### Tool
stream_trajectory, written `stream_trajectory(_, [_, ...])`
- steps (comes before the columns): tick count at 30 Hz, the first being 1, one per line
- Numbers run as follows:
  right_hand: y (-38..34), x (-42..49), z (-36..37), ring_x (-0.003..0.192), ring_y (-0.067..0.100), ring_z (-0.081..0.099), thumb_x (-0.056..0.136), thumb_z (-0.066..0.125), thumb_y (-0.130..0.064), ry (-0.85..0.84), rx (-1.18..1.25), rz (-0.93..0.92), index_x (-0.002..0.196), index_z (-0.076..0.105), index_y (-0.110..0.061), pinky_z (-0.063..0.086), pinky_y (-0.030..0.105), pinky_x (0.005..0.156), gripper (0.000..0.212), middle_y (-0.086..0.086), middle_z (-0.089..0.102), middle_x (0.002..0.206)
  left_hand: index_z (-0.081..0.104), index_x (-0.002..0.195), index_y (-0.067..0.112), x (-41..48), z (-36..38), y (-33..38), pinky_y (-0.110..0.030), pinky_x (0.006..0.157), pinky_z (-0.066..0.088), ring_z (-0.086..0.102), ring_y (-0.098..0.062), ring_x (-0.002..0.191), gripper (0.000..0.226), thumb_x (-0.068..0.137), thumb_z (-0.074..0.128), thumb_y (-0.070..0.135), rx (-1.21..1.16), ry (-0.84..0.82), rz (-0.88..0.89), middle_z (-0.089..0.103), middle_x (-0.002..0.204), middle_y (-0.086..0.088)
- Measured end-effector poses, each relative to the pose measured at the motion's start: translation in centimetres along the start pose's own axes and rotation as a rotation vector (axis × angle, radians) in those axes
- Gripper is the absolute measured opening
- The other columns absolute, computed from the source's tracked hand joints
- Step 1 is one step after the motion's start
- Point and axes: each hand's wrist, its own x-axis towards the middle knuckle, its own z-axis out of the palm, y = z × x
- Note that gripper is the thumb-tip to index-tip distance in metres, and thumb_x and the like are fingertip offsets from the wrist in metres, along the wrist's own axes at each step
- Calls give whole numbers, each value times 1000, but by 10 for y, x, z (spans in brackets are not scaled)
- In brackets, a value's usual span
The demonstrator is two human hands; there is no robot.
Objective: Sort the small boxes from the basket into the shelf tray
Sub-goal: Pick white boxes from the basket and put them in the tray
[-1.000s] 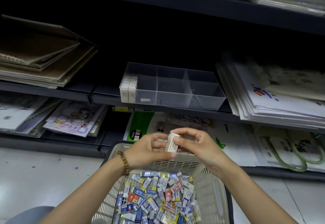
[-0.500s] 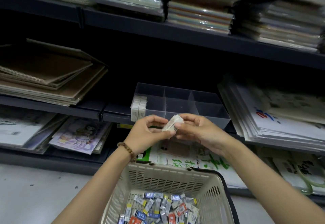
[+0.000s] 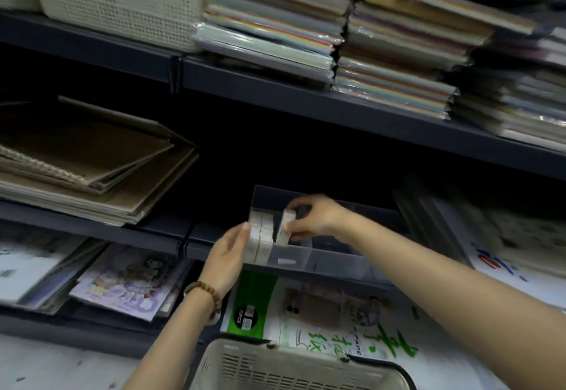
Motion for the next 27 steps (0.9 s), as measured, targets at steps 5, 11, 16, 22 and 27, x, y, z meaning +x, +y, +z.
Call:
stream_trajectory(5, [10,24,23,107,19,59,81,72,-30,50,-372,14,131,51,-13,43,21,76,57,7,59,125,42,137,23,10,7,-7,-4,80,32,44,3,109,43,96,42,37,126,43,63,49,126,13])
stream_trajectory(11, [22,30,28,113,21,57,81,72,-34,61,-217,120,130,49,-6,47,24,87,61,9,58,127,45,135,29,16,5,-11,-5,69,32,46,10,90,39,96,42,35,230,74,95,50,110,21])
stream_trajectory(16, [11,32,17,104,27,65,91,61,-26,-113,181,371,135,42,0,52,32,93,55,16,47,139,48,132,30,17,5,-11,-4,70,32,47,12,89,36,95,44,33,215,59,99,53,111,21])
stream_trajectory(22, [1,34,19,103,22,61,96,49,-6,-149,542,477,117,51,6,51,20,78,24,16,55,119,49,130,30,14,2,-10,-6,75,35,51,5,97,36,95,47,30,176,26,107,55,109,21])
stream_trajectory(27, [0,30,21,92,18,60,95,49,-2,-157,513,439,115,54,8,54,20,74,23,13,60,99,51,130,27,16,0,-9,-4,76,36,53,7,99,36,94,48,29,152,-5,115,58,111,19])
